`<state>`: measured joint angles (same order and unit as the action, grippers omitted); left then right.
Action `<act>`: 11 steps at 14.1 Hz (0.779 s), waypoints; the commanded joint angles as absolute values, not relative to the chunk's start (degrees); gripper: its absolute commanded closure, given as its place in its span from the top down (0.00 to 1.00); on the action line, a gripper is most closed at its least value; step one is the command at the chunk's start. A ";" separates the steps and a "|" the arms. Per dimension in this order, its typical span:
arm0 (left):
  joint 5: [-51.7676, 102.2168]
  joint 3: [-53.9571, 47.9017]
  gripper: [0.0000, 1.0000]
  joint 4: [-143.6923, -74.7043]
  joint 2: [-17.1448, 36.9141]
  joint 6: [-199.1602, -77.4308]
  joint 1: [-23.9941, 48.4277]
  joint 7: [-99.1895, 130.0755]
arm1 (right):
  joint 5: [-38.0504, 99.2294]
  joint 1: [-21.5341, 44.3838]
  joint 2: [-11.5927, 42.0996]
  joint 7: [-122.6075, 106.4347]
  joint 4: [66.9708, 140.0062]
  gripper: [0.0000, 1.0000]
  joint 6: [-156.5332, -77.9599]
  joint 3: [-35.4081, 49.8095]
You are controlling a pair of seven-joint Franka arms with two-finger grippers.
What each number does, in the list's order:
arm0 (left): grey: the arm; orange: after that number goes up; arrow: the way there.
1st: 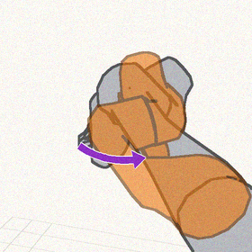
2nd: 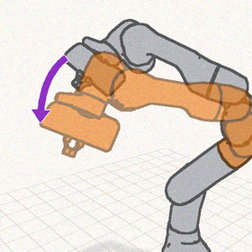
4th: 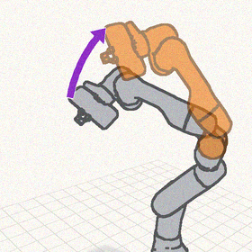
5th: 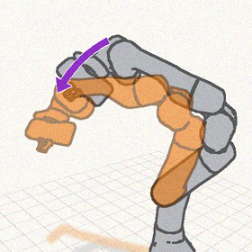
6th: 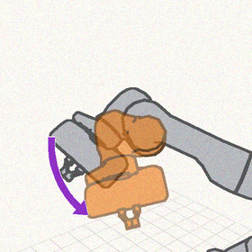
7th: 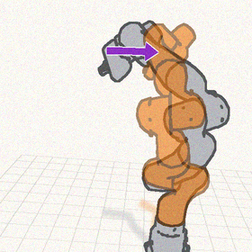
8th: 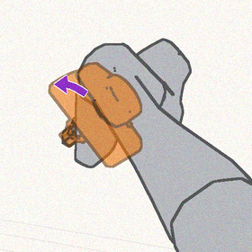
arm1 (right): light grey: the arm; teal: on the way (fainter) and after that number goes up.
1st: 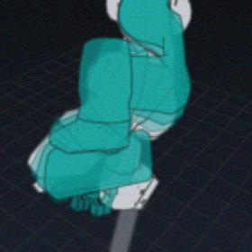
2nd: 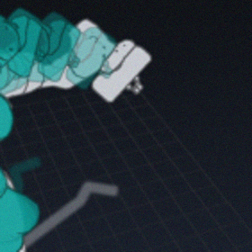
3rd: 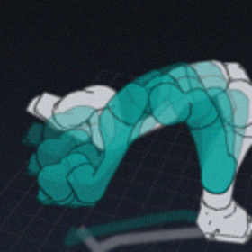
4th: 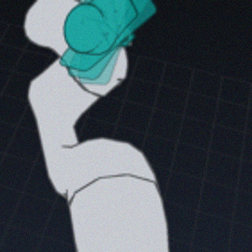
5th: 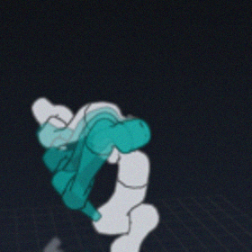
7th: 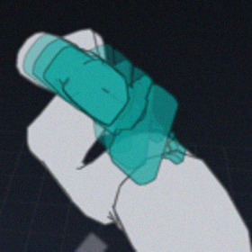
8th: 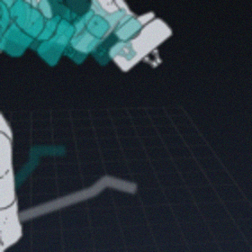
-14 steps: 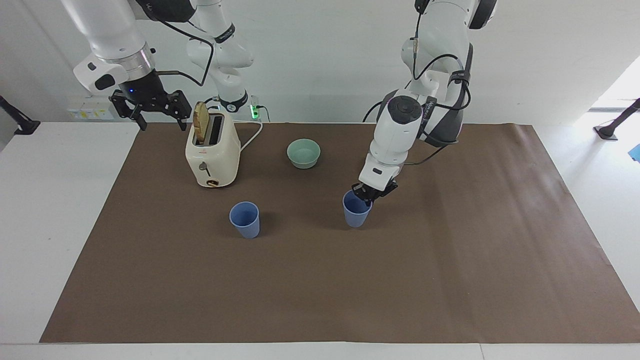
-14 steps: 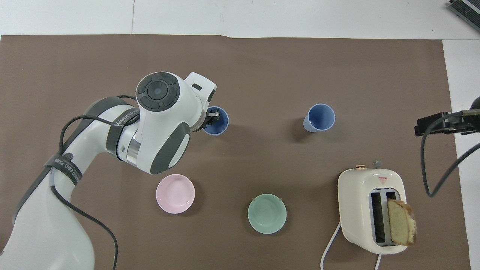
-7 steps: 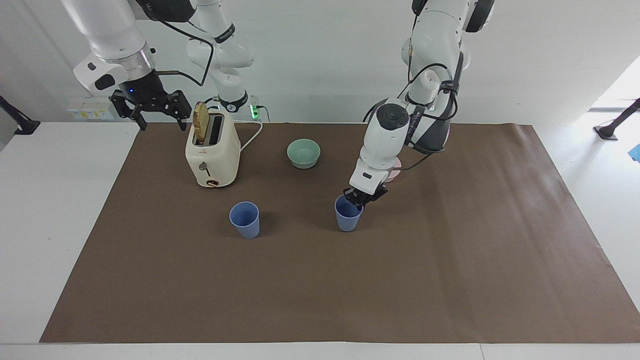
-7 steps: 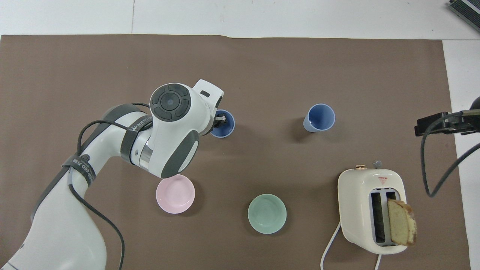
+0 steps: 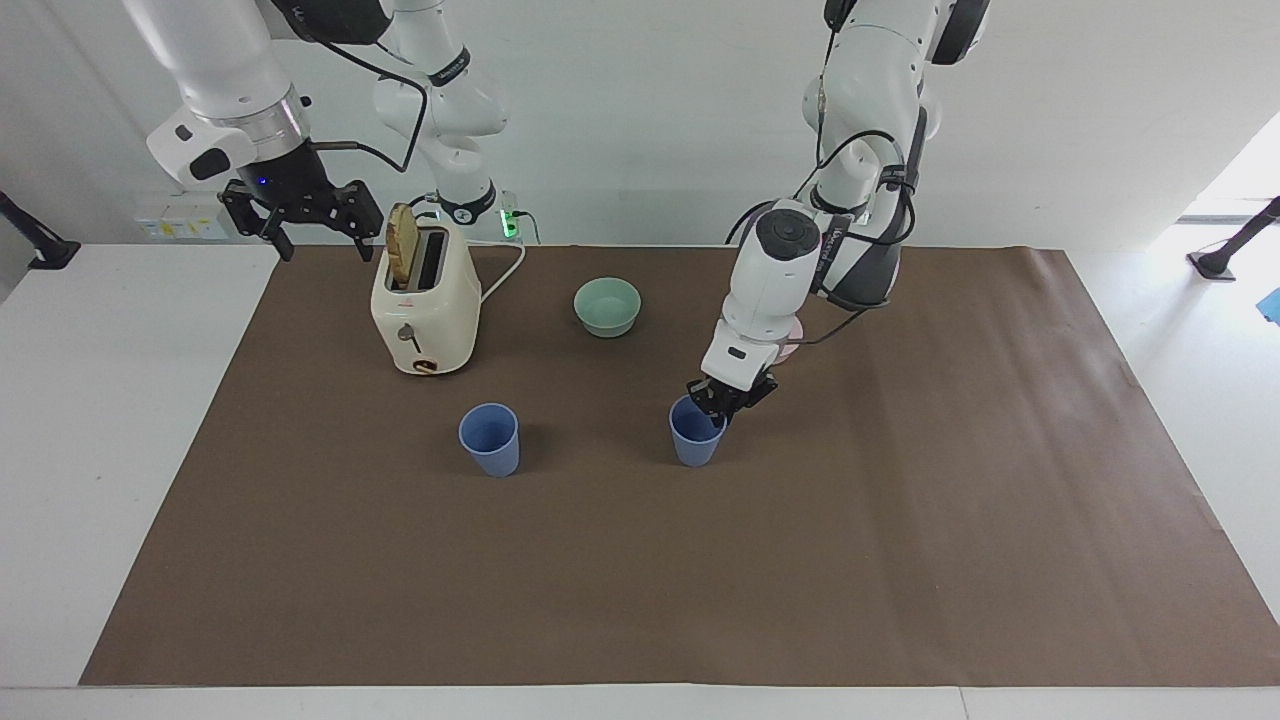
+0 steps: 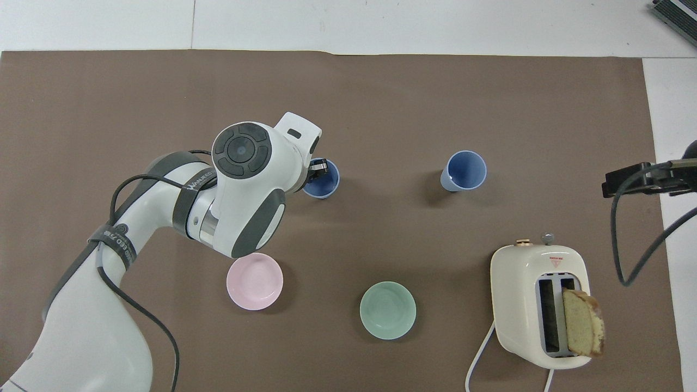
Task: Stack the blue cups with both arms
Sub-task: 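Open the left gripper and withdraw the left arm from the cup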
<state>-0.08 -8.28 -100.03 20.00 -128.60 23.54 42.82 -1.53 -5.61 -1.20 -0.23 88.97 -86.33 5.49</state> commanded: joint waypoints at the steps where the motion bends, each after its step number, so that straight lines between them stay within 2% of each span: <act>1: -3.06 -7.56 1.00 -96.87 17.33 -121.58 22.16 42.37 | -0.70 -6.06 -1.67 0.09 89.30 1.00 -86.92 5.71; 11: -2.72 -7.47 1.00 -97.03 1.24 -99.94 7.83 10.21 | -0.53 -6.50 -1.76 -0.18 89.38 1.00 -86.92 5.63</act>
<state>-2.12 -7.03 -95.65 4.17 -102.35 9.51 13.88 -1.53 -5.64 -1.20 -0.23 88.97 -86.33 5.47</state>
